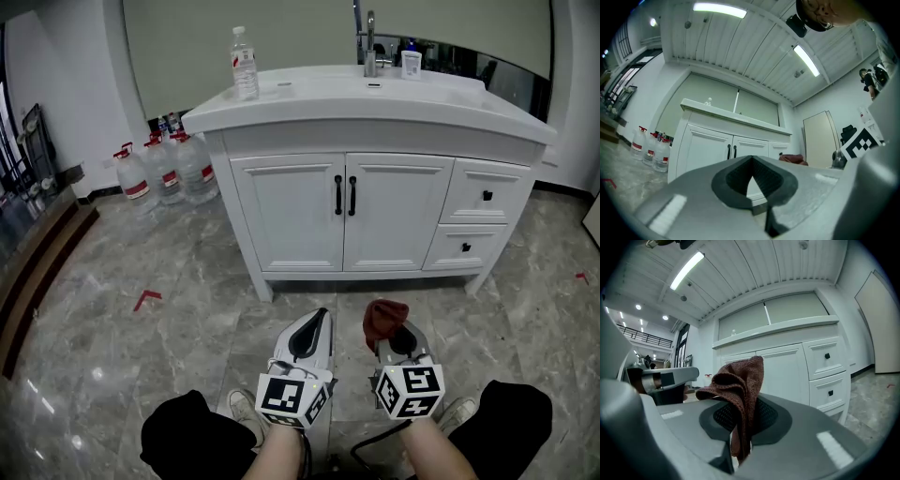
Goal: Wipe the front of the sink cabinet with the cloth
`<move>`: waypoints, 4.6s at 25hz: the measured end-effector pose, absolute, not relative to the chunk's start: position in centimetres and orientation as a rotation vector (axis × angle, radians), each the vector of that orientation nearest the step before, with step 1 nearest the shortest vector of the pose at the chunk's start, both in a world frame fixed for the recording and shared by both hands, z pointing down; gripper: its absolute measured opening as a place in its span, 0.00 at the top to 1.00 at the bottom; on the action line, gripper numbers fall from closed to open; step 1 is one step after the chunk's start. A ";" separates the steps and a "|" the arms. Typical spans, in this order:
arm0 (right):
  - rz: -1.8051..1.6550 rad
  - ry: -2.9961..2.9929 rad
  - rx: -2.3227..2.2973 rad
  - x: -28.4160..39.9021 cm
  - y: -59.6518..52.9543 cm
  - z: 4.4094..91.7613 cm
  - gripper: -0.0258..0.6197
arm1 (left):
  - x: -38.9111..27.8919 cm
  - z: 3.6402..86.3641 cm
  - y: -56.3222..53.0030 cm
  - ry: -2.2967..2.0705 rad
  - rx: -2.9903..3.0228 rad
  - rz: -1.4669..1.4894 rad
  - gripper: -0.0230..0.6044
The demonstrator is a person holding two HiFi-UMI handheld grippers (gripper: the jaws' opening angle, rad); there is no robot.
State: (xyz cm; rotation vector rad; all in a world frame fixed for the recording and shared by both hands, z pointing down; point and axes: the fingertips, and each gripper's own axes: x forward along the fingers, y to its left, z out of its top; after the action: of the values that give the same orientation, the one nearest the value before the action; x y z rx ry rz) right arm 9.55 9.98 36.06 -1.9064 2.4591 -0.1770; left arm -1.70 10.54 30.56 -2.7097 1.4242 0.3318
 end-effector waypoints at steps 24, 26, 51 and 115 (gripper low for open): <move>-0.332 2.509 -1.765 4.0 -6.0 39.2 0.84 | -10.1 33.4 -3.0 1.663 -2.606 0.243 0.96; -0.325 2.511 -1.738 2.6 -7.7 38.6 0.84 | -11.4 33.3 -4.7 1.662 -2.603 0.267 0.96; -0.033 2.644 -1.474 -19.7 -24.7 24.3 0.84 | -23.9 28.9 -16.6 1.507 -2.565 0.174 0.96; -0.413 2.723 -1.495 -16.3 -26.6 33.5 0.84 | -23.7 36.7 -15.8 1.726 -2.611 0.120 0.96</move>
State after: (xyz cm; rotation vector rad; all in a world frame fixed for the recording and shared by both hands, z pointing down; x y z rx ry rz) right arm -16.33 -26.55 33.55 -1.4954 2.7231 -0.4131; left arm -23.71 -15.80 36.73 -2.6111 1.7257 0.1197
